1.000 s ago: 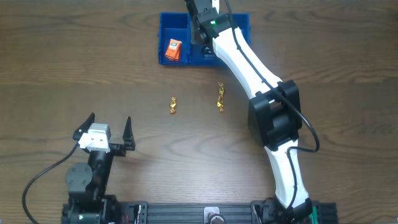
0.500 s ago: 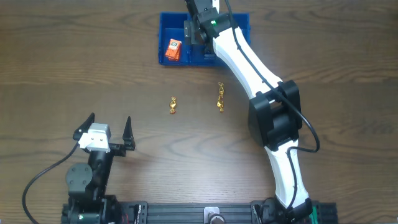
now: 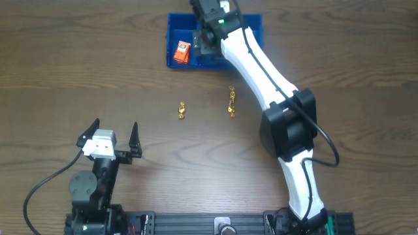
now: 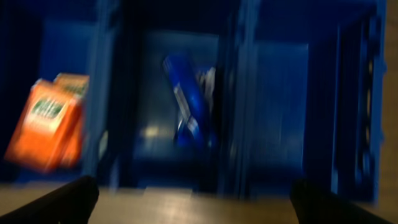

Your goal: Sort Candies Into Trays

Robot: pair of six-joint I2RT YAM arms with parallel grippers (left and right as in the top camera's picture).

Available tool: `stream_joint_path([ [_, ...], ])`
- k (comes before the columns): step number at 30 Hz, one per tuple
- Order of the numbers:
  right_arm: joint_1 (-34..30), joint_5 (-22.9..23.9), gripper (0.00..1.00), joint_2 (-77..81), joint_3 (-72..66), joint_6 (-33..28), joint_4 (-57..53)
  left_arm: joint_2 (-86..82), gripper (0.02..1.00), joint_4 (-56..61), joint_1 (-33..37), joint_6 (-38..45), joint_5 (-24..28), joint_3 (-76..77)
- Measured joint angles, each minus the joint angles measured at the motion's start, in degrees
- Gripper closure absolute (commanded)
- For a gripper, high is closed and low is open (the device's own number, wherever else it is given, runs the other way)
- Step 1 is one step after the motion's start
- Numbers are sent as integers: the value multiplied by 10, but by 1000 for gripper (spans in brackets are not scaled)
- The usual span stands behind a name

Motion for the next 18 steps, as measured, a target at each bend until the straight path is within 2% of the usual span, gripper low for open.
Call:
stream_joint_path([
  [8, 112, -12, 3, -63, 7, 82, -151, 0, 20, 0, 0, 0, 0, 0],
  [13, 159, -22, 3, -63, -60, 119, -140, 0, 20, 0, 0, 0, 0, 0],
  [18, 169, -46, 3, -61, -146, 131, -51, 0, 20, 0, 0, 0, 0, 0],
])
